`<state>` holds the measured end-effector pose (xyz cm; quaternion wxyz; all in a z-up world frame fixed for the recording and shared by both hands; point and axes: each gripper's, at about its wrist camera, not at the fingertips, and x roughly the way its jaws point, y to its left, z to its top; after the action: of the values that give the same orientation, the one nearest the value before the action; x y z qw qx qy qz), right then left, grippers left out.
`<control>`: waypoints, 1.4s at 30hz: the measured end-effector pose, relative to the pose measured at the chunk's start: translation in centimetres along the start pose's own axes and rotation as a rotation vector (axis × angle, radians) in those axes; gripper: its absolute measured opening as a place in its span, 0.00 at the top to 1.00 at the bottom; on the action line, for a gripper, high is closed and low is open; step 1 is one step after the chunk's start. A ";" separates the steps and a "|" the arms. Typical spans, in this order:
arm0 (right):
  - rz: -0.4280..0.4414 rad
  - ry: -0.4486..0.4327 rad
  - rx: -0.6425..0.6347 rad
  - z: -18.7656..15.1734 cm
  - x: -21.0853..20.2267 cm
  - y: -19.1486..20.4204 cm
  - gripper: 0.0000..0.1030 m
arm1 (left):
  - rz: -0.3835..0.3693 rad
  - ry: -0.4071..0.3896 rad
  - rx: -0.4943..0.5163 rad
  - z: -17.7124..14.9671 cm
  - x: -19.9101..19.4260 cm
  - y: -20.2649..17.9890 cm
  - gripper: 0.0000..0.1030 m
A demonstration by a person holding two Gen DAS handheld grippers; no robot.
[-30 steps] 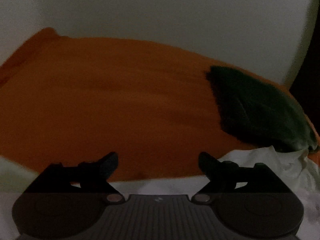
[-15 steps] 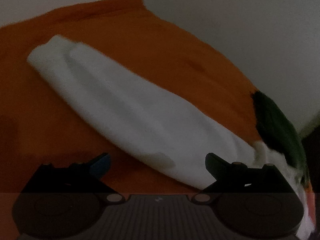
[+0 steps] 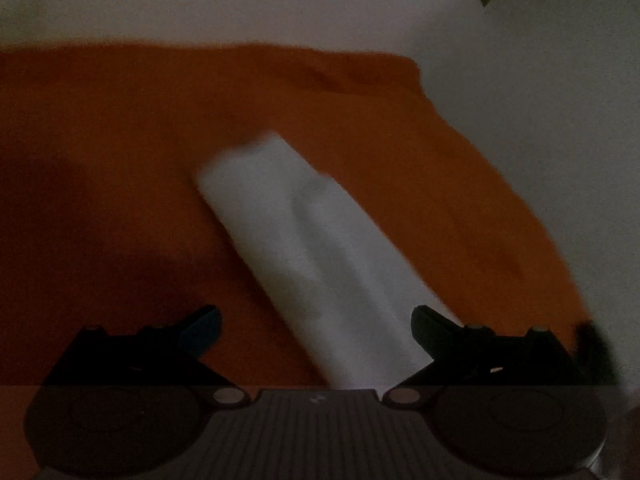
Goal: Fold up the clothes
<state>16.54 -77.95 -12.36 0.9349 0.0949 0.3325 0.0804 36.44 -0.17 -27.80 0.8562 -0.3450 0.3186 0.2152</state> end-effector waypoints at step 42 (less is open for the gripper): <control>0.060 0.078 -0.004 -2.8 4.3 6.7 0.00 | -0.132 -0.057 0.169 4.0 -8.8 -1.4 0.31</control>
<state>17.42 -70.20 -15.56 0.9186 0.0998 0.3654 0.1126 32.69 0.48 -18.79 0.9033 -0.2855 0.2877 0.1406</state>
